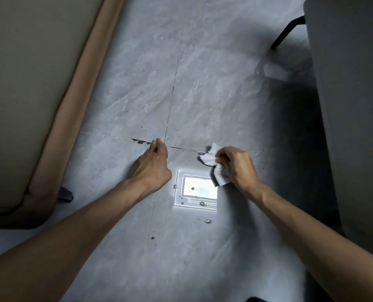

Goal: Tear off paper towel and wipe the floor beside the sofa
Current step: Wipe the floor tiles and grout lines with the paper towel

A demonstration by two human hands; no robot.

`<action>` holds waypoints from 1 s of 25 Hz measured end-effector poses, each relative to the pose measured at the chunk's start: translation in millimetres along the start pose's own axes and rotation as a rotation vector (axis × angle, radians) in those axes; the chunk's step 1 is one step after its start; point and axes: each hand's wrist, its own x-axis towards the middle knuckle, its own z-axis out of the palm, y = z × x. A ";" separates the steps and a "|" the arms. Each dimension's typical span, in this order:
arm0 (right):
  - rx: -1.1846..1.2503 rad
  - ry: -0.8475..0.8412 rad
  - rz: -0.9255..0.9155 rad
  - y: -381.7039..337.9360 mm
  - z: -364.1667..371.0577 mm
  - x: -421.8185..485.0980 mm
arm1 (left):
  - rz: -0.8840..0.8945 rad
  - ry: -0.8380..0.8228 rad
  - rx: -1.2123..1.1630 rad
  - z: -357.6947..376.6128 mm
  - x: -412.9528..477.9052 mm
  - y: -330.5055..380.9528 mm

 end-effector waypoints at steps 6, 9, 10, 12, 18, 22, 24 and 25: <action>0.081 0.013 -0.020 -62.1 41.6 23.4 | 0.001 -0.003 -0.007 -0.6 0.1 3.9; 0.025 -0.069 -0.130 -34.8 20.0 21.5 | 0.005 0.001 -0.002 -3.8 0.9 -1.1; -0.007 -0.042 -0.066 -14.2 7.7 12.3 | 0.010 -0.006 -0.007 -3.1 0.4 -1.0; -0.037 0.094 0.186 24.2 -9.6 -15.9 | 0.020 0.015 -0.047 -3.8 -0.9 -2.5; 0.155 0.476 0.558 27.6 -1.6 -91.9 | 0.032 0.045 -0.195 -7.1 -5.7 -5.8; 0.029 0.149 0.280 -36.1 48.5 -80.5 | 0.083 0.062 -0.176 -10.2 -9.6 -19.5; -0.048 0.156 0.168 -26.2 40.1 -61.0 | 0.107 0.060 -0.132 -9.4 -11.6 -21.6; -0.105 0.169 0.137 -9.2 27.4 -51.5 | 0.115 0.049 -0.100 -8.0 -12.5 -21.9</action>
